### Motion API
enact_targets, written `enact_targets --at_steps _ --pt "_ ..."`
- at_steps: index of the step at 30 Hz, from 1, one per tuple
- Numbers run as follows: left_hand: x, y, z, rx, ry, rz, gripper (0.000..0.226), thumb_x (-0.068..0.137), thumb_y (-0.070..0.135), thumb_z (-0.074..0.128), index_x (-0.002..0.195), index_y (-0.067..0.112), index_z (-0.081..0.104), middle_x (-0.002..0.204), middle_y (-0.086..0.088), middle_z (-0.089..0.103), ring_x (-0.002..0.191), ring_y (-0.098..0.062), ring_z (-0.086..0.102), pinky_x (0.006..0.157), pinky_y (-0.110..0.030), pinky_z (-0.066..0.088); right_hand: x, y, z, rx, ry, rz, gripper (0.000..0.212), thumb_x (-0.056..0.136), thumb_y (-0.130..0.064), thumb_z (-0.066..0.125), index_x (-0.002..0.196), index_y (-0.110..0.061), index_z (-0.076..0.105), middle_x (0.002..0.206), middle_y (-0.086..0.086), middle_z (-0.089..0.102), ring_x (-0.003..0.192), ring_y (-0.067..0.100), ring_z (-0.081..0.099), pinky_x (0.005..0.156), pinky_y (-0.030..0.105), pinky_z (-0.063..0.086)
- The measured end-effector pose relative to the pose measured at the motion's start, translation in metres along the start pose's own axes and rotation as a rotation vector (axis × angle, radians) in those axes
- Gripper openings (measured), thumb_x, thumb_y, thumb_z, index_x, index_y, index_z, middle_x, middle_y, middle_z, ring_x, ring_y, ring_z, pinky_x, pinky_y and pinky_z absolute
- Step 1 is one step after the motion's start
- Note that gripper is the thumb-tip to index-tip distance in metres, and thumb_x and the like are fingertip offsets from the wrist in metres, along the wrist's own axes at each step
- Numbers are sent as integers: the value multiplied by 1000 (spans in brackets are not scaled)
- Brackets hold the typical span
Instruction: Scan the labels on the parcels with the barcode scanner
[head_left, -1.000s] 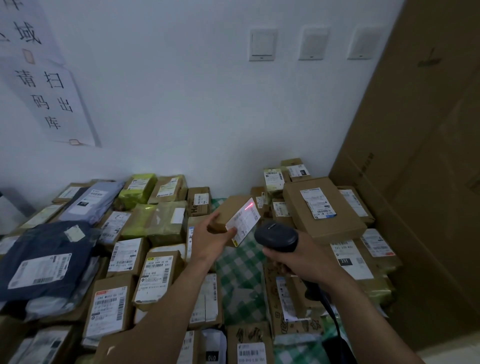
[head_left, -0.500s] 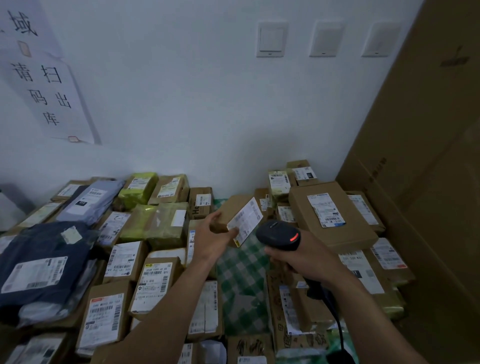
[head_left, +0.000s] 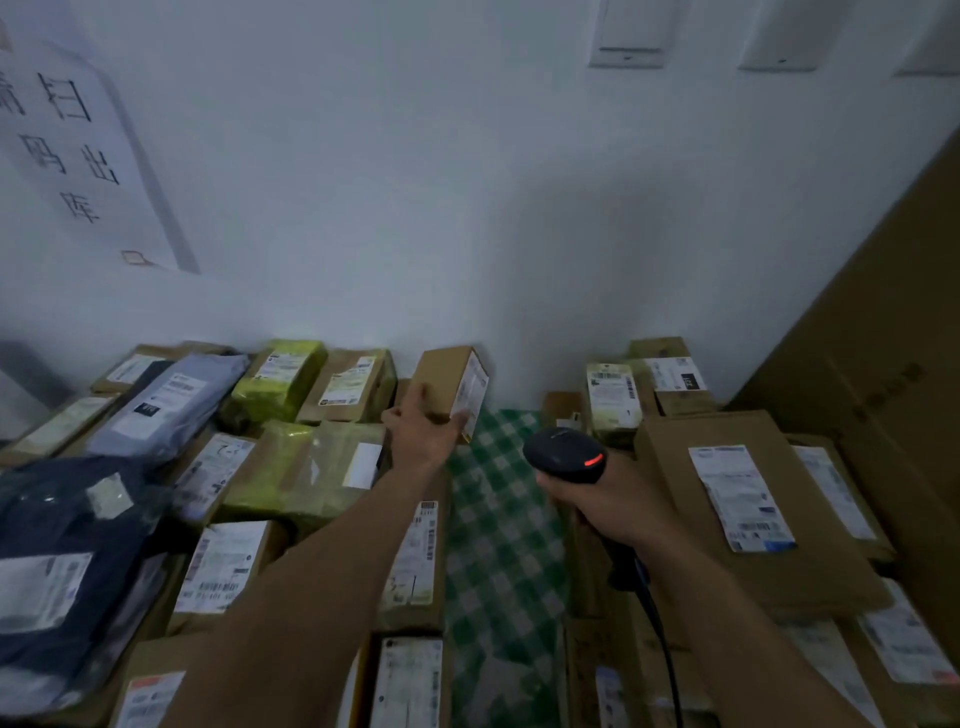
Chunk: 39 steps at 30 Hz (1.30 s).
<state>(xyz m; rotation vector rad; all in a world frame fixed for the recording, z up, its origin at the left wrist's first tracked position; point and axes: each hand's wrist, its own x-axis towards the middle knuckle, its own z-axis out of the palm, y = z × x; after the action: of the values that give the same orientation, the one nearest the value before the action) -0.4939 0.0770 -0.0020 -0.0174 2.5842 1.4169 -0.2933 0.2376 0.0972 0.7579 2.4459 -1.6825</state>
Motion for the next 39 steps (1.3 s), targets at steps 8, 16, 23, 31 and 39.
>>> enact_targets --at_steps 8,16,23,31,39 --pt "73 -27 48 198 47 5 77 94 48 69 155 22 30 155 -23 9 123 -41 47 111 -43 40 58 22 2 0 -46 133 19 87 -38 81 100 -26 76 81 6 76 69 15 67 70 33 53" --pt "110 -51 64 677 111 171 61 98 42 64 150 19 42 167 -23 13 156 -43 -3 127 -50 6 81 34 -2 1 -70 183 18 89 -44 78 94 -27 79 88 7 78 77 22 73 76 40 58" --pt "116 -52 51 746 -34 192 77 102 26 58 165 22 12 172 -13 6 157 -39 5 127 -54 10 78 30 -1 11 -50 175 18 90 -46 76 95 -29 78 85 2 78 73 15 71 84 46 61" --pt "64 -23 43 519 -139 237 65 97 31 66 155 22 39 168 -14 21 156 -38 7 127 -53 7 46 15 -5 38 -33 123 21 90 -44 78 106 -31 74 82 -9 78 70 9 70 74 33 58" --pt "-109 16 23 211 -287 316 43 95 32 74 135 21 63 147 -1 53 134 -16 49 112 -25 35 -49 19 -13 131 42 113 18 90 -38 79 105 -34 71 86 -4 78 75 13 68 72 33 56"
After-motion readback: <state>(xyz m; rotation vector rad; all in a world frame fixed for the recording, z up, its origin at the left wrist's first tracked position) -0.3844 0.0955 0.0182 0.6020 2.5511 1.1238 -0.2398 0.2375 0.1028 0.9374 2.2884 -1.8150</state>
